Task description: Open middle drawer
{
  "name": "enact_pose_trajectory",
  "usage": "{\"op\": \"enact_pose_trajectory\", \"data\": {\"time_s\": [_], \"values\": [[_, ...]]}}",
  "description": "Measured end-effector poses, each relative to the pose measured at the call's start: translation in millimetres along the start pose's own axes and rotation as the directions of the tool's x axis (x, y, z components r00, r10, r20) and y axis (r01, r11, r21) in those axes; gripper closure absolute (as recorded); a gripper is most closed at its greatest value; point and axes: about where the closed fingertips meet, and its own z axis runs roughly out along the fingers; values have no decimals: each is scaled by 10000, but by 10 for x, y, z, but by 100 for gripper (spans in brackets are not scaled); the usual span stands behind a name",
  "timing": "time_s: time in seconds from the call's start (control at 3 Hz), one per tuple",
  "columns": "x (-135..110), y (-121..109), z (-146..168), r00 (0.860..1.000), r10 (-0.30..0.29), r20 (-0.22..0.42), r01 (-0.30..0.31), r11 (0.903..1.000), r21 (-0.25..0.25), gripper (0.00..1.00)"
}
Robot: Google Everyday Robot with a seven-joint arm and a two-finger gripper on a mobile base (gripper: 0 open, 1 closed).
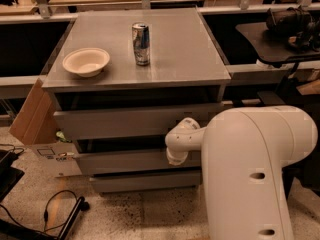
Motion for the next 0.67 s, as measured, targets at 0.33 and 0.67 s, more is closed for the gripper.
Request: {"op": "enact_pose_trajectory", "data": {"time_s": [0.33, 0.67], "values": [[-2, -4, -18, 10000, 0, 0, 0, 10000, 0, 51], [-9, -18, -77, 10000, 0, 0, 0, 10000, 0, 20]]}}
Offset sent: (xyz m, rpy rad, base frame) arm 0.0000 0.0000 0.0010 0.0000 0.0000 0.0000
